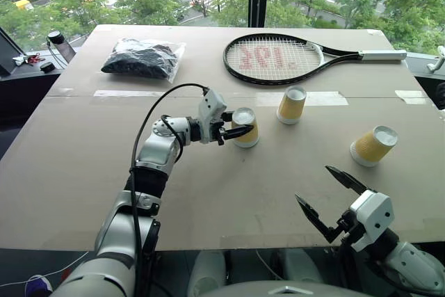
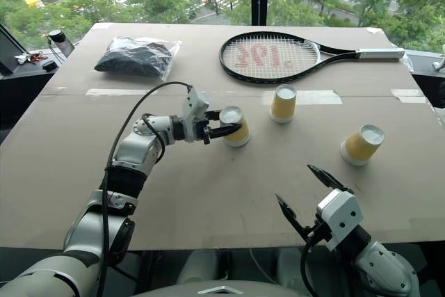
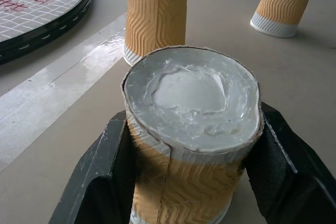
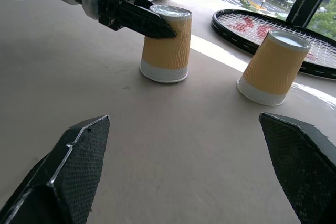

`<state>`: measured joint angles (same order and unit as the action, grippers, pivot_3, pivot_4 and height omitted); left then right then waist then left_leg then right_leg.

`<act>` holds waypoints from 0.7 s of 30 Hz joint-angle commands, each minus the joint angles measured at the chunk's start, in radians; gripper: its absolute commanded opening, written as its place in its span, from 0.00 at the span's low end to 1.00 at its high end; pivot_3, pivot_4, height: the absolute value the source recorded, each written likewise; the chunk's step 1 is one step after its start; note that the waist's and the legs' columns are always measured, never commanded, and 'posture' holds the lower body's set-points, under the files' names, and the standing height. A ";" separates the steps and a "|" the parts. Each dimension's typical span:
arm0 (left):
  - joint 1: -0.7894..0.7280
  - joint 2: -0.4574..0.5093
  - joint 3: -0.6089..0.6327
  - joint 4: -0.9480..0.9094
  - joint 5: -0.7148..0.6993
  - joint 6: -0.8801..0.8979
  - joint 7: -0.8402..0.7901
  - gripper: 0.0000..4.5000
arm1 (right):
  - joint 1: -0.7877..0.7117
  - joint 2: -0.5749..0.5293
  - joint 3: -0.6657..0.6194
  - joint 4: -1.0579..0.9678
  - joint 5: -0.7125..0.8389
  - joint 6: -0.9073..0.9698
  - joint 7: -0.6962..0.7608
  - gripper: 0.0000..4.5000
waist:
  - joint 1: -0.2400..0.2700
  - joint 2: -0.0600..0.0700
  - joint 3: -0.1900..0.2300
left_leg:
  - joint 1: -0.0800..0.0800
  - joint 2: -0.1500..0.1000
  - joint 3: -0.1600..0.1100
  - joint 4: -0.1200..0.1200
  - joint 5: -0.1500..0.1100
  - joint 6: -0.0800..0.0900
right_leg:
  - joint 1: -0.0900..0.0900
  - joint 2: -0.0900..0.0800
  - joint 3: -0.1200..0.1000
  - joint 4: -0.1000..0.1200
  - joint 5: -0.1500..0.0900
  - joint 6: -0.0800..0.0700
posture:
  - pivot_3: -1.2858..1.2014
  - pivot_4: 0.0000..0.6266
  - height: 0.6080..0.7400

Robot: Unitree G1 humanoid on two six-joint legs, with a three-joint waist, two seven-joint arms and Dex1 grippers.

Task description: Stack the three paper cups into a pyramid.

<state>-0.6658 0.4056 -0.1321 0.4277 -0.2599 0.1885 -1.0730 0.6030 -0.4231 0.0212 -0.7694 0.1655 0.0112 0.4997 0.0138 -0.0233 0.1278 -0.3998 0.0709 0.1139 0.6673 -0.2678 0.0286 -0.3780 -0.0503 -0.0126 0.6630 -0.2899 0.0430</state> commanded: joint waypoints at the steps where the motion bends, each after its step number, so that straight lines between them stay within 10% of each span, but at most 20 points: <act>1: -0.014 -0.010 -0.004 0.000 0.012 -0.020 -0.010 0.49 | 0.004 0.003 -0.015 -0.028 0.003 -0.030 -0.007 1.00 | 0.001 0.000 0.000 | 0.000 0.000 0.000 0.000 0.000 0.000 | 0.000 0.000 0.000 0.000 0.000 0.000 | 0.52 0.24 1.00; 21: 0.024 -0.032 -0.009 -0.068 0.015 0.014 -0.018 0.49 | -0.002 0.004 -0.031 0.001 0.041 -0.019 -0.006 1.00 | 0.000 0.000 0.000 | 0.000 0.000 0.000 0.000 0.000 0.000 | 0.000 0.000 0.000 0.000 0.000 0.000 | 0.52 0.24 1.00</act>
<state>-0.6509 0.3799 -0.1316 0.3993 -0.2391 0.1923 -1.0855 0.6076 -0.4218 0.0185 -0.7623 0.1755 -0.0079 0.4969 0.0135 -0.0233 0.1278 -0.3999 0.0709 0.1135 0.6678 -0.2679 0.0287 -0.3777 -0.0504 -0.0128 0.6631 -0.2899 0.0430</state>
